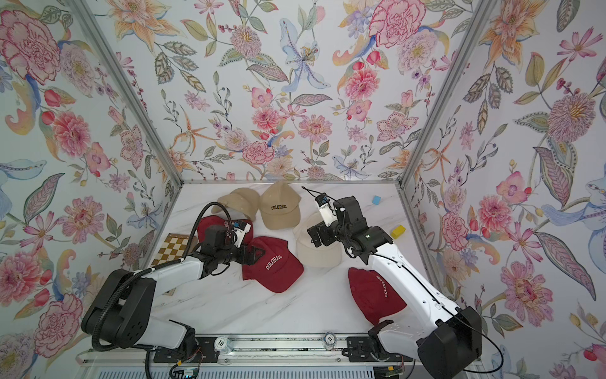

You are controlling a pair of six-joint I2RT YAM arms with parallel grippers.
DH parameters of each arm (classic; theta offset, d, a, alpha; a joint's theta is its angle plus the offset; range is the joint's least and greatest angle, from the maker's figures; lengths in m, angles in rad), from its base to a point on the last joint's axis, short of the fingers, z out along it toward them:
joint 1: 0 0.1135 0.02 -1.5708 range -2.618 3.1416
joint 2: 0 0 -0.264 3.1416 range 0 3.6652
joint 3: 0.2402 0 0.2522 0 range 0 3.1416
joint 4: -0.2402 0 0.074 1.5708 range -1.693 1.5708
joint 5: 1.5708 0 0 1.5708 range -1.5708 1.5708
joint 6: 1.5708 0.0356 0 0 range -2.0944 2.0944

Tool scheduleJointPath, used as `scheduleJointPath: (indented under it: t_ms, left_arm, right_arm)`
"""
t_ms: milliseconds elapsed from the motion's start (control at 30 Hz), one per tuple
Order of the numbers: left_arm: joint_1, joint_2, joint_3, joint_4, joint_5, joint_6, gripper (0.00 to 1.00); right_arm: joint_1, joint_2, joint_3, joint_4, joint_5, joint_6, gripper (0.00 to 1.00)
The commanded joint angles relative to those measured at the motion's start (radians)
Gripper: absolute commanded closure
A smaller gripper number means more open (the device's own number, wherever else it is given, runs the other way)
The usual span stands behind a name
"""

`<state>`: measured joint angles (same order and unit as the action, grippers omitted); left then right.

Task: Stack the baseball caps by color
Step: Pick up the baseball cap from the center of the board.

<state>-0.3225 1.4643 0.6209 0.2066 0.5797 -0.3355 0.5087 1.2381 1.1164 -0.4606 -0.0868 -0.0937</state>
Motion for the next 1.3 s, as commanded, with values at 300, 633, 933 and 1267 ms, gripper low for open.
scheduleJointPath:
  t_ms: [300, 633, 933, 1267]
  left_arm:
    - [0.016, -0.046, 0.034, -0.005, 0.103, 0.014, 0.3]
    - [0.017, -0.16, 0.047, -0.06, 0.15, 0.004, 0.76]
    - [0.017, -0.273, 0.054, -0.095, 0.15, -0.027, 1.0]
    - [0.011, -0.405, 0.159, -0.176, 0.069, -0.112, 1.0]
  right_arm:
    - [-0.007, 0.017, -0.003, -0.011, -0.014, -0.002, 0.01]
    - [-0.007, 0.012, 0.006, -0.024, -0.052, 0.018, 0.01]
    - [-0.012, -0.024, -0.026, -0.023, -0.084, 0.067, 0.01]
    - [-0.009, -0.102, -0.109, -0.001, -0.231, 0.225, 0.01]
